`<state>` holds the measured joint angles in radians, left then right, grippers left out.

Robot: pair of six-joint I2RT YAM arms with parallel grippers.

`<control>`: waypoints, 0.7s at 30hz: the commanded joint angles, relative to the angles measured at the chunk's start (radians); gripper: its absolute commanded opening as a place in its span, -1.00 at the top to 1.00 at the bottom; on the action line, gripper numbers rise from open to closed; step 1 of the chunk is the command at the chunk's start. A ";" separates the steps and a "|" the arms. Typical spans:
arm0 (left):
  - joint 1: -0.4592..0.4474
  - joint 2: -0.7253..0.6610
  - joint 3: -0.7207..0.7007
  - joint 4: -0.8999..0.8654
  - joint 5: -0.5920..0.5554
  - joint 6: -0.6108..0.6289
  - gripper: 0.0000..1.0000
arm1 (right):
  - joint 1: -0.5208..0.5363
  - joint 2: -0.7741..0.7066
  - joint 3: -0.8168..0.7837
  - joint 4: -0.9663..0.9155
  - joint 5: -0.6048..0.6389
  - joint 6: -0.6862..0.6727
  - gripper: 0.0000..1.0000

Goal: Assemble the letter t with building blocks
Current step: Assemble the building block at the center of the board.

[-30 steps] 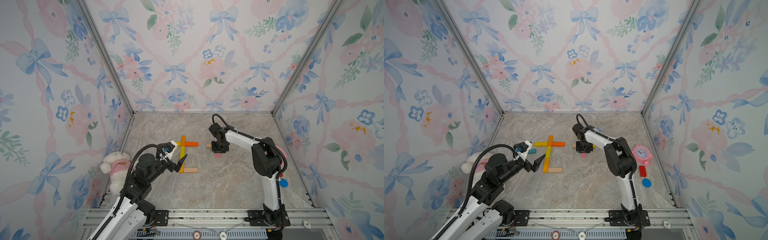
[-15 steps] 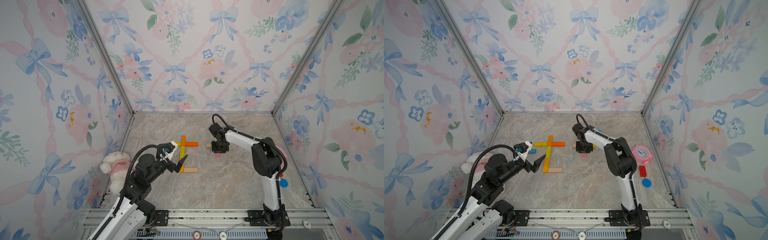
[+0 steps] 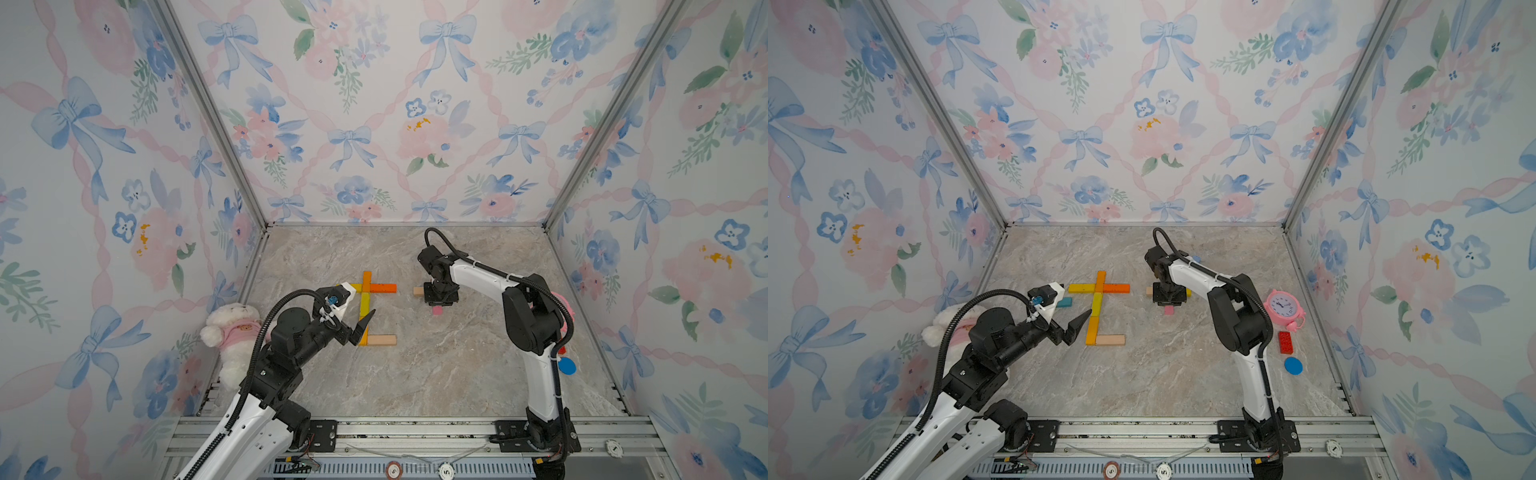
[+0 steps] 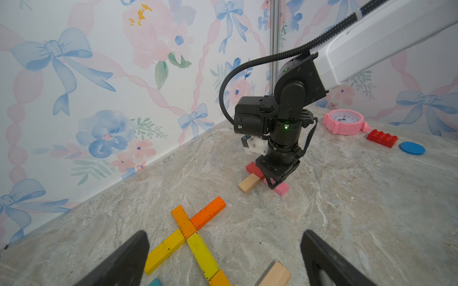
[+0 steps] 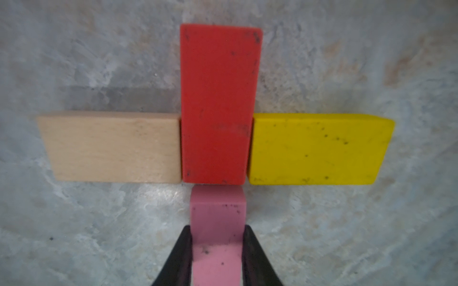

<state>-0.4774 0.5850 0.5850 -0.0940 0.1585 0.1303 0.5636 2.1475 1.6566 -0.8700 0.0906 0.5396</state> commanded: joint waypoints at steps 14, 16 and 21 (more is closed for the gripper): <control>-0.004 -0.009 -0.013 0.010 0.019 0.013 -0.96 | -0.009 0.059 0.036 -0.032 0.001 0.018 0.42; -0.004 -0.013 -0.015 0.010 0.018 0.013 -0.96 | -0.010 0.063 0.039 -0.029 -0.001 0.020 0.42; -0.005 -0.013 -0.014 0.010 0.018 0.013 -0.96 | -0.010 0.069 0.047 -0.030 -0.005 0.022 0.39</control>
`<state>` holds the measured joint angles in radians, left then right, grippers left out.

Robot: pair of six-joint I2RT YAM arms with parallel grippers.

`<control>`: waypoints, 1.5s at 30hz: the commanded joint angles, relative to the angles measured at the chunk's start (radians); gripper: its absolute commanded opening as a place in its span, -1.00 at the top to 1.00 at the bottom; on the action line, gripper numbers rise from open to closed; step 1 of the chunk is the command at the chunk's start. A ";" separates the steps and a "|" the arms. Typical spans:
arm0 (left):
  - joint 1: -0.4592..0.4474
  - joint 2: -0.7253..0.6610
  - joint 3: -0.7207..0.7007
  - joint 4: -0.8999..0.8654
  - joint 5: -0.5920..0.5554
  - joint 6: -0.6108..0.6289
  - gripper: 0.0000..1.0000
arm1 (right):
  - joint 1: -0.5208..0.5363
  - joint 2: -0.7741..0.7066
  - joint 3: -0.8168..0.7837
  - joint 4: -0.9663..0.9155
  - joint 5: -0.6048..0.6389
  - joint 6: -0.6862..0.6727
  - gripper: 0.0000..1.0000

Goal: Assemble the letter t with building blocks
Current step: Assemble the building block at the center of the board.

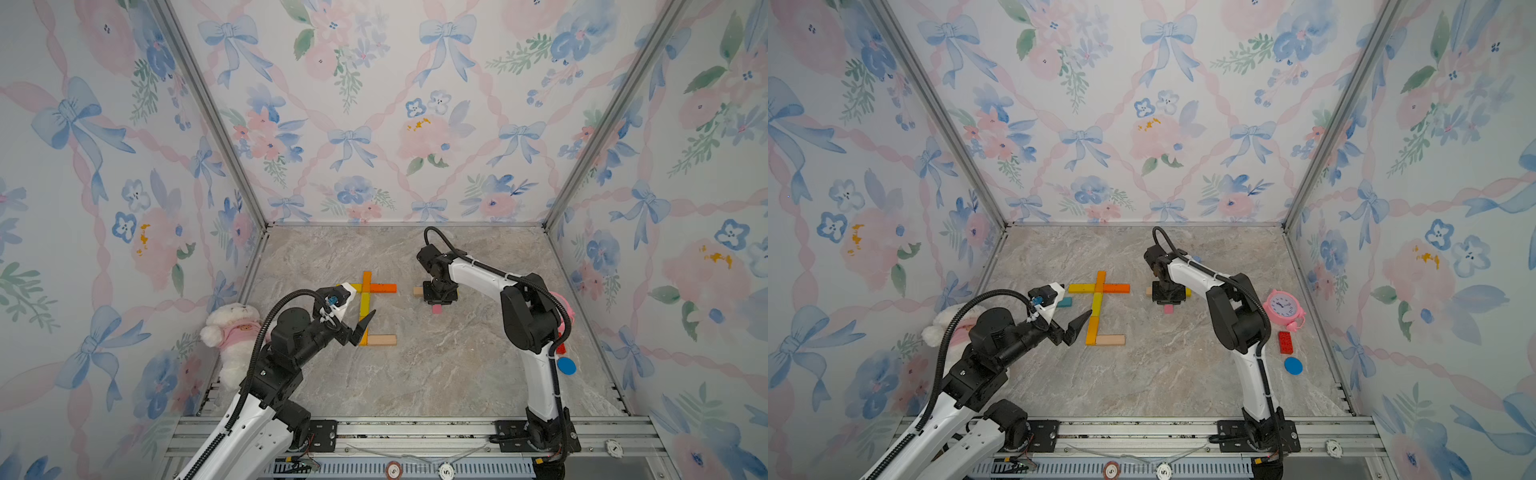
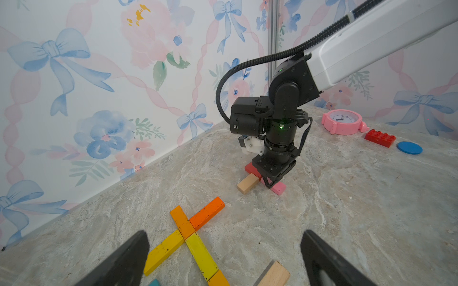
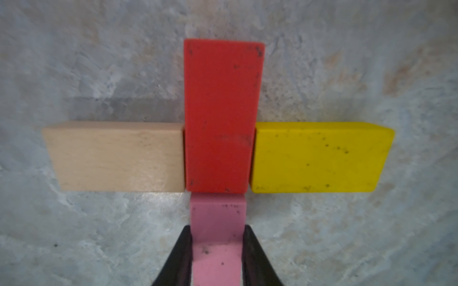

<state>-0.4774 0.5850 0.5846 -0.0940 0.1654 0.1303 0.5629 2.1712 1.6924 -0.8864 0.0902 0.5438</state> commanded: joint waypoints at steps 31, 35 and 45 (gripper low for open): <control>-0.006 -0.012 -0.014 0.010 -0.006 0.004 -0.96 | -0.006 -0.152 -0.093 0.072 -0.043 0.056 -0.24; -0.006 -0.007 -0.009 0.011 -0.040 -0.020 -0.96 | 0.006 -0.240 -0.129 0.063 -0.052 0.050 -0.25; -0.001 0.208 0.141 -0.106 -0.253 -0.219 -0.96 | 0.001 -0.643 -0.294 0.106 0.000 -0.074 -0.34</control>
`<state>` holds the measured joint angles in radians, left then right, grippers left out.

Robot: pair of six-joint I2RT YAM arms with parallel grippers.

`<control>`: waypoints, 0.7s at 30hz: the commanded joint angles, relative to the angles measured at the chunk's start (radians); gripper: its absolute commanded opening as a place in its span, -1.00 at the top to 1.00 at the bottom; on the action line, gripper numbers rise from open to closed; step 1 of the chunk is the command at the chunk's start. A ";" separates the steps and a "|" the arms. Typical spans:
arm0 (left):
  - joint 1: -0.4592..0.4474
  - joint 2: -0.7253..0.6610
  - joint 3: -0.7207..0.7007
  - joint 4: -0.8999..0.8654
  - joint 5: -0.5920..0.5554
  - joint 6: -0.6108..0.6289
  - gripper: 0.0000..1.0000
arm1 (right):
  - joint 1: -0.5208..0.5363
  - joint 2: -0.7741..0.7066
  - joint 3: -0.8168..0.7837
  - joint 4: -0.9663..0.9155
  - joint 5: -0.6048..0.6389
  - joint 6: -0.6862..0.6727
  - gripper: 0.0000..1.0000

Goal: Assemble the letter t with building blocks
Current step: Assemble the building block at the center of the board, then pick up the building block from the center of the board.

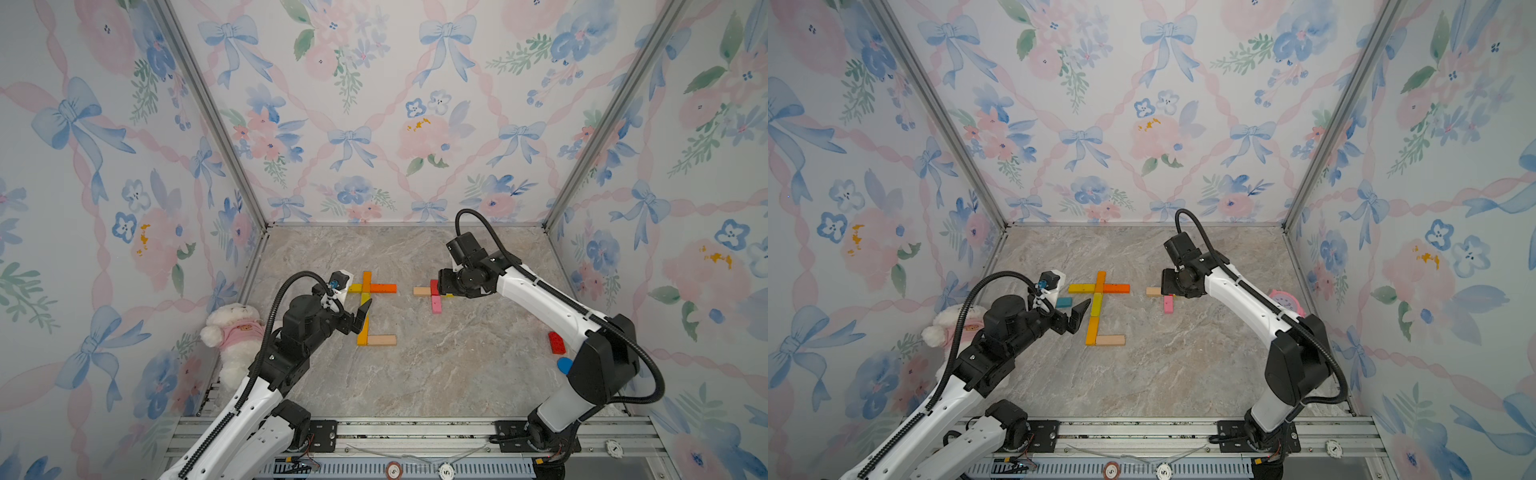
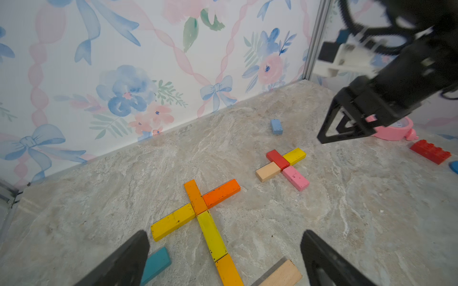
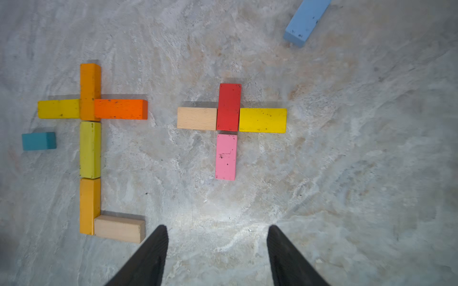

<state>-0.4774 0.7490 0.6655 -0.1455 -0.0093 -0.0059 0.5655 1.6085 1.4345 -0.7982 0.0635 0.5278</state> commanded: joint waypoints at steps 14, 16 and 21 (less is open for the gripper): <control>0.239 0.294 0.324 -0.250 -0.001 -0.550 -0.96 | -0.094 -0.505 -0.370 0.296 -0.069 -0.219 -0.74; 0.314 0.320 0.328 -0.272 0.036 -0.688 -0.96 | -0.116 -0.522 -0.384 0.293 -0.098 -0.222 -0.74; 0.374 0.379 0.324 -0.324 0.015 -1.009 -0.96 | -0.144 -0.544 -0.416 0.314 -0.145 -0.209 -0.74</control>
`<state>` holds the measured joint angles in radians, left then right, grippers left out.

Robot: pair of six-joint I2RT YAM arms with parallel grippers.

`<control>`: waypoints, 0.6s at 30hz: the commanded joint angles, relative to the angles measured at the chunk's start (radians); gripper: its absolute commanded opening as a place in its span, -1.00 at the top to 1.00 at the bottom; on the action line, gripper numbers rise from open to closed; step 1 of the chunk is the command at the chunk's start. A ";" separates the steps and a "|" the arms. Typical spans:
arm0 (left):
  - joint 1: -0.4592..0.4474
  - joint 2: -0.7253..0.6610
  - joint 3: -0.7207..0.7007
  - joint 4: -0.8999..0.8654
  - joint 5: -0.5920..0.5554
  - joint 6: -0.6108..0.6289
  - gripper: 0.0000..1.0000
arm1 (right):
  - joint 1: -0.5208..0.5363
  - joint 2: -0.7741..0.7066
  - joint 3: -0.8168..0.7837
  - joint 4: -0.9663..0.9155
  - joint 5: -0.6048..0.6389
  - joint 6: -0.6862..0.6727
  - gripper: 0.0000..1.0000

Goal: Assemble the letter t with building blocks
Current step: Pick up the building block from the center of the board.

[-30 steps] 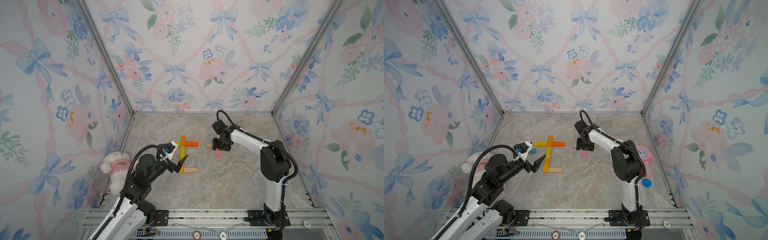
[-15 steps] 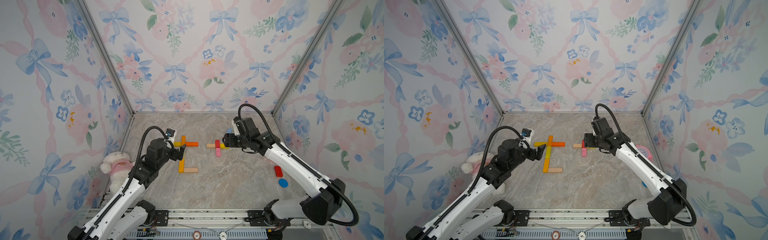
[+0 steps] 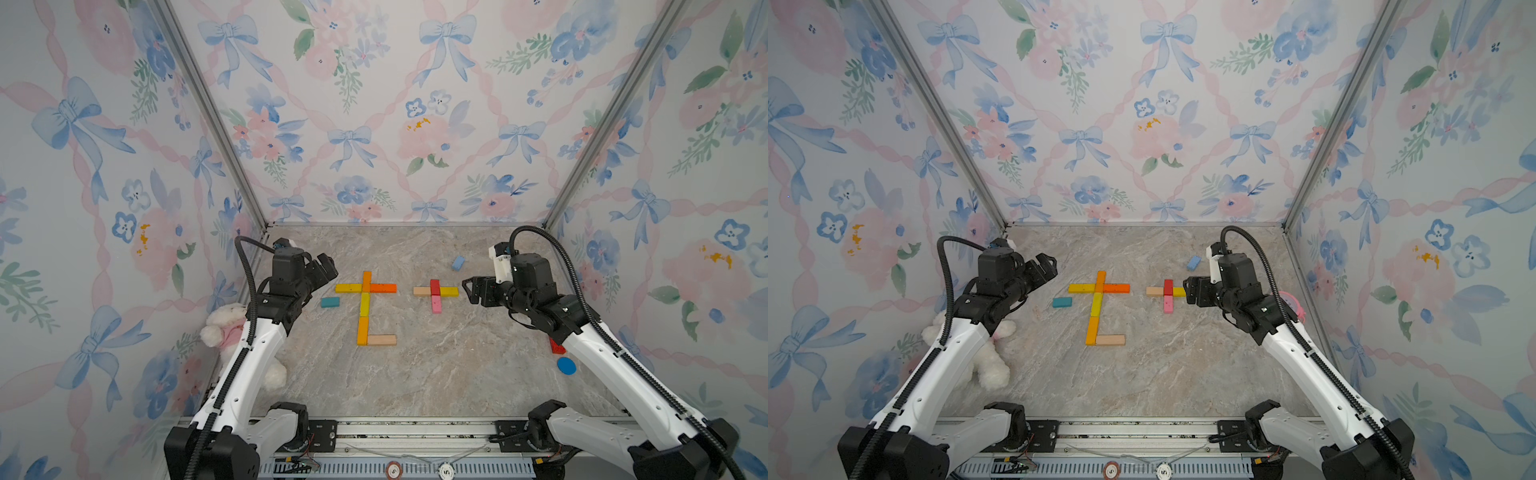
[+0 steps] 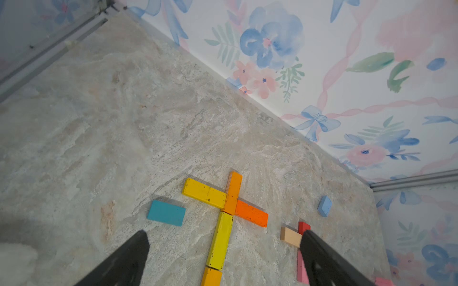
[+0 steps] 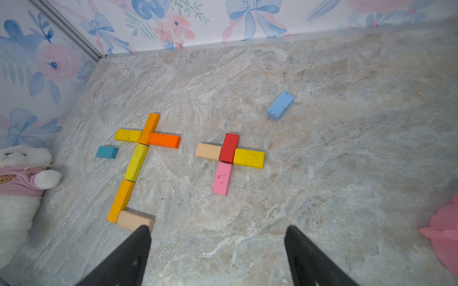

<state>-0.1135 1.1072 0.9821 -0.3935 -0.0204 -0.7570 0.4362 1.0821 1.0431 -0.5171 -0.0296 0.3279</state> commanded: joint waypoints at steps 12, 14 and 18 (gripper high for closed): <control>0.067 0.267 0.092 -0.318 0.143 -0.626 -0.96 | -0.019 -0.033 -0.095 0.077 -0.081 0.029 -0.74; 0.071 0.282 0.090 -0.317 0.143 -0.668 -0.96 | -0.020 -0.040 -0.102 0.071 -0.079 0.032 -0.74; 0.081 0.292 0.097 -0.322 0.095 -0.744 -0.96 | -0.019 -0.069 -0.118 0.070 -0.069 0.043 -0.74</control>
<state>-0.0444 1.4006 1.0626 -0.6731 0.0792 -1.3987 0.4252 1.0477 0.9401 -0.4587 -0.0978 0.3519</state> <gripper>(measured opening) 0.979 0.870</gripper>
